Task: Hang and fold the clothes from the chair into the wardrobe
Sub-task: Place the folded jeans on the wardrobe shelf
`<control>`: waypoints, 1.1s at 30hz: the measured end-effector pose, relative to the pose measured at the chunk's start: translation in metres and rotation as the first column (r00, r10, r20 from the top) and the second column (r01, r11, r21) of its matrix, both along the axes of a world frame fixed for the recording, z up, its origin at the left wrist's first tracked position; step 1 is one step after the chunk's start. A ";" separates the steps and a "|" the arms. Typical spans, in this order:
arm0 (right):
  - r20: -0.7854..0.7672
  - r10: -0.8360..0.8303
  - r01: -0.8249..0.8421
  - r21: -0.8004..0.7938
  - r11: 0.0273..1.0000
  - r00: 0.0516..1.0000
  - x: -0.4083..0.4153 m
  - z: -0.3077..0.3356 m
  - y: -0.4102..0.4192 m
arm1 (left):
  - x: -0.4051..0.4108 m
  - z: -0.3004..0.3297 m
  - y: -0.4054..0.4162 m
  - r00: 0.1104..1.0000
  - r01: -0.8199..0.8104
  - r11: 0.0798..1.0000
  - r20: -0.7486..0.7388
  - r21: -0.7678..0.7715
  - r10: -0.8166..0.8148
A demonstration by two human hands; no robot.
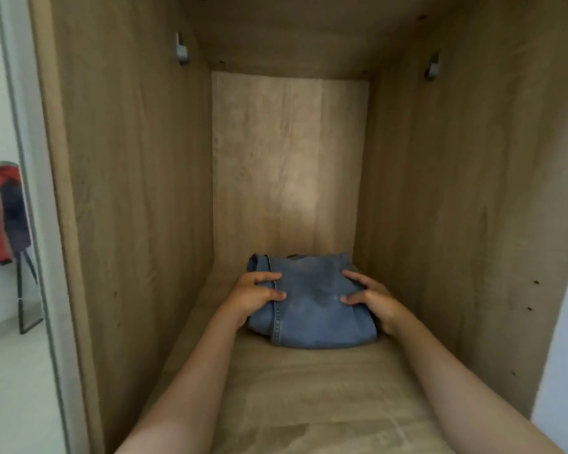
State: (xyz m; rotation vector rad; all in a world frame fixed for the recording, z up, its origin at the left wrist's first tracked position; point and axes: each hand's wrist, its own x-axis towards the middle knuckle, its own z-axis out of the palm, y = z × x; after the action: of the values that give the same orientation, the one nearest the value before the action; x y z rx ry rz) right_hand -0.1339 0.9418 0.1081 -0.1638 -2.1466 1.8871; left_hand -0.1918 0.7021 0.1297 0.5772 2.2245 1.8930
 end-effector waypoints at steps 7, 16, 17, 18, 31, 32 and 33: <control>-0.414 -0.076 0.303 0.516 0.801 0.907 0.009 0.010 -0.025 | 0.010 -0.015 -0.003 0.808 -0.265 0.955 -0.571 -0.134 0.144; 0.026 -0.104 0.015 0.927 0.376 0.994 0.023 -0.025 -0.044 | 0.007 -0.048 -0.002 0.789 -0.285 0.702 -0.575 -0.653 -0.215; 0.044 -0.104 0.002 0.915 0.402 0.994 0.019 -0.025 -0.043 | 0.006 -0.049 -0.002 0.793 -0.277 0.719 -0.574 -0.638 -0.203; 0.059 -0.099 -0.011 0.902 0.432 0.993 0.015 -0.026 -0.041 | 0.003 -0.050 -0.001 0.795 -0.276 0.733 -0.576 -0.621 -0.189; -0.051 -0.081 0.092 0.743 0.663 0.995 -0.021 -0.022 -0.033 | -0.041 -0.055 0.013 0.798 -0.266 0.820 -0.593 -0.506 -0.107; -0.080 -0.077 0.111 0.731 0.673 0.994 -0.021 -0.022 -0.033 | -0.043 -0.055 0.014 0.799 -0.265 0.816 -0.591 -0.513 -0.113; -0.114 -0.073 0.133 0.728 0.673 0.991 -0.021 -0.023 -0.034 | -0.043 -0.054 0.014 0.799 -0.264 0.812 -0.589 -0.520 -0.118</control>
State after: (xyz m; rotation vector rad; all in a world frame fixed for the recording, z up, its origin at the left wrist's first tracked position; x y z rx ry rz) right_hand -0.1549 0.9082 0.0853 -0.0379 -2.5840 0.8139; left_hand -0.2349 0.7158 0.0757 1.0869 3.0661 0.9784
